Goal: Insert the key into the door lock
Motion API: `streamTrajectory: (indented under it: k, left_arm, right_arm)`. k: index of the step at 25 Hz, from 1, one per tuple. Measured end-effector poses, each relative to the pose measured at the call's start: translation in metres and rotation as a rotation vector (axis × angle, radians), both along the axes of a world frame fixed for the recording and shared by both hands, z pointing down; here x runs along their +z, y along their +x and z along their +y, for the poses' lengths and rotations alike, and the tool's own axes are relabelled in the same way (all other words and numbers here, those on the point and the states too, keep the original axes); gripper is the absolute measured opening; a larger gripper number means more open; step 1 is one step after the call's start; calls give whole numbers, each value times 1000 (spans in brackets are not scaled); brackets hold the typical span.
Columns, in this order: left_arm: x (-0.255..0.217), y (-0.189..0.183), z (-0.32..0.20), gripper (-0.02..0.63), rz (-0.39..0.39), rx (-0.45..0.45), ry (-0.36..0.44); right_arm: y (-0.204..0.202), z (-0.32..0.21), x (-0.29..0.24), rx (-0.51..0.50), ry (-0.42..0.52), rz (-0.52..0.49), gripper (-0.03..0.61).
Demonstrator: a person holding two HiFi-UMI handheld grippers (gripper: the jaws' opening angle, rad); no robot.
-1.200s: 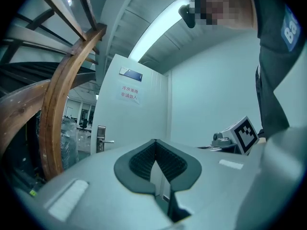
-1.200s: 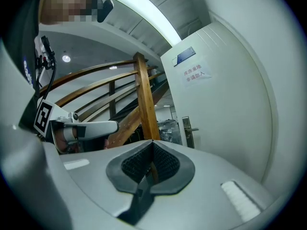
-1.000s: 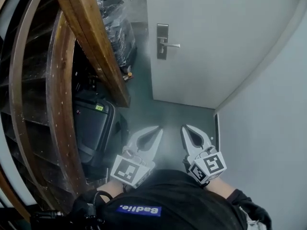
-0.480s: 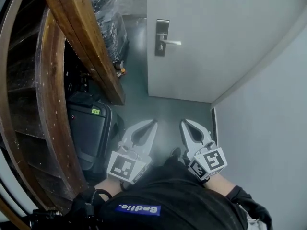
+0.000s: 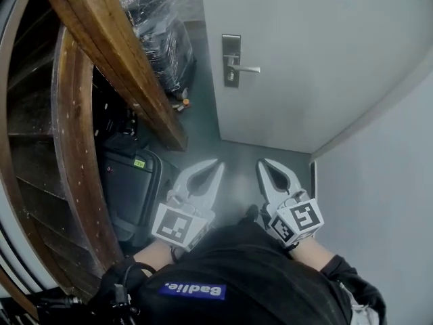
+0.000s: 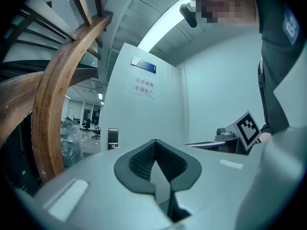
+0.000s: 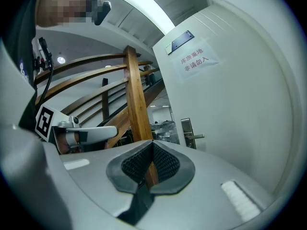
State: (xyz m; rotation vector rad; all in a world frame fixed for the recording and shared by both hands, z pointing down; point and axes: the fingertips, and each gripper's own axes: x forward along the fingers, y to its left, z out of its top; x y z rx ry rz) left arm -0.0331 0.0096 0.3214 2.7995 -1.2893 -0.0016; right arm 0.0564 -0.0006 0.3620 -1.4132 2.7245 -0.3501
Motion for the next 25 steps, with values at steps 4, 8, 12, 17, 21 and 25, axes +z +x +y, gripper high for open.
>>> streamTrajectory:
  k: [4, 8, 12, 17, 21, 25]
  left_arm:
    - [-1, 28, -37, 20, -27, -32, 14]
    - [4, 49, -63, 20, -45, -77, -2]
    - [12, 55, -85, 20, -43, -134, -28]
    - [18, 54, -103, 20, -39, -151, -48]
    - [23, 48, -122, 20, -27, -138, -52]
    - [31, 37, -142, 20, -7, -101, -69]
  right_arm:
    - [27, -39, 3, -33, 3, -21, 5]
    - [52, -71, 13, -77, -12, -25, 5]
    - [62, -95, 18, -118, -18, -17, 5]
    - [62, -115, 18, -130, -19, -9, 5]
    - [58, -133, 18, -107, -10, 0, 5]
    - [50, -151, 19, -59, -9, 21, 5]
